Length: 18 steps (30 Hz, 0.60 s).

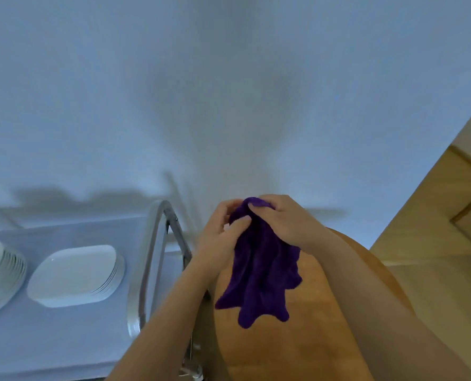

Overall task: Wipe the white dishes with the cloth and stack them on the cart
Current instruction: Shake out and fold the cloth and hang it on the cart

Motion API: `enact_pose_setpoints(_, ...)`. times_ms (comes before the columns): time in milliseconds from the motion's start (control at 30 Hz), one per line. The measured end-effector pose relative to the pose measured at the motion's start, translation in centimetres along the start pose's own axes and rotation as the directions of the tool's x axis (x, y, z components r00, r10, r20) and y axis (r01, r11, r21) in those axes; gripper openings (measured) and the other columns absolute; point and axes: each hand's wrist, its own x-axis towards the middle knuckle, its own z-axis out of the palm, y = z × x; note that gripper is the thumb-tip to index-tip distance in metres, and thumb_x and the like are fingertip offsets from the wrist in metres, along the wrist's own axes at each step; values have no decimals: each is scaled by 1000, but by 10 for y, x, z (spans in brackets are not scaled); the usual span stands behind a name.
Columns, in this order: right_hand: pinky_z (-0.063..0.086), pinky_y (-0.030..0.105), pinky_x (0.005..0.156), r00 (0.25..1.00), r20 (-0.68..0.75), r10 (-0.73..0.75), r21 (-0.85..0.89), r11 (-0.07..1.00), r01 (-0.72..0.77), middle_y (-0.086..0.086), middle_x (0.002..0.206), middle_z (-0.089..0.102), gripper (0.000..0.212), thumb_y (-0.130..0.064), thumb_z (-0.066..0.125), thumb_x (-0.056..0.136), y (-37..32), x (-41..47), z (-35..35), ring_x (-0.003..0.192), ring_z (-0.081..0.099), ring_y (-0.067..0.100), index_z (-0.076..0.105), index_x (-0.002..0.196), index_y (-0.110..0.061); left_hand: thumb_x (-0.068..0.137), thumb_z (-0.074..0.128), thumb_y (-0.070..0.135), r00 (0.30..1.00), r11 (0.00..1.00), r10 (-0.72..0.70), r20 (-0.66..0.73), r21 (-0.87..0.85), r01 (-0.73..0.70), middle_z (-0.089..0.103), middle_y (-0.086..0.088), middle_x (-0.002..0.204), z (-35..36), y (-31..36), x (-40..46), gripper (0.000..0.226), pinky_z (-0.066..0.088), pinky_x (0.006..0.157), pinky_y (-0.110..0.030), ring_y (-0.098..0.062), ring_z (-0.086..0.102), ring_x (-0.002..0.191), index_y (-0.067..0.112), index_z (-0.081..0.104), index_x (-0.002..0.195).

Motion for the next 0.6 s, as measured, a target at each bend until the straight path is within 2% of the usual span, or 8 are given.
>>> enact_pose_setpoints(67,42,30,60,999,28,-21,-63,998,23,11,69,58,41,-35,47,96,-7,6,3,61,51,16,58,80,2,80,69,26,991,998,37,128,41,-43,68,9,104,1,0,-3,37,54,82,-23,-8,65,100,26,57,116)
enact_pose_setpoints(100,41,28,58,999,30,-21,-99,995,24,8,66,57,42,-36,48,95,-9,9,3,59,51,14,58,77,0,82,71,24,991,995,39,129,82,-49,69,9,103,0,2,-2,36,55,81,-25,-8,66,97,26,57,116)
enact_pose_setpoints(233,46,26,59,999,-9,-41,-207,978,38,1,69,62,36,-43,59,87,0,14,-4,60,57,11,62,78,-9,92,62,14,998,980,50,41,190,-57,68,0,83,-12,13,11,8,55,67,-25,-15,66,79,21,64,93)
enact_pose_setpoints(300,52,28,65,1000,6,0,-184,983,1,0,77,67,28,-43,66,82,13,12,-10,70,64,14,64,84,-15,93,57,13,997,956,73,-7,285,-68,65,-1,76,-19,22,20,14,50,64,-25,-13,60,72,20,64,83)
enact_pose_setpoints(433,57,34,79,971,195,136,-36,991,-131,-1,92,72,19,-31,67,85,49,10,-7,85,69,16,67,98,-16,94,52,9,996,946,91,-10,312,-83,62,11,66,-22,41,36,28,45,58,-16,-2,57,62,27,63,76)
enact_pose_setpoints(533,54,36,84,971,157,181,-12,983,-182,0,95,72,21,-30,59,91,70,8,-5,88,68,15,67,101,-12,93,54,18,987,943,96,-129,329,-49,59,10,64,-28,49,49,21,42,55,-14,-3,54,60,23,61,74)
enact_pose_setpoints(600,54,36,73,971,69,227,-29,974,-226,6,85,70,29,-35,57,92,76,8,-6,74,65,14,62,91,-6,89,61,27,970,907,109,-216,422,-8,56,5,67,-36,48,55,18,40,56,-20,-10,52,63,15,58,75)
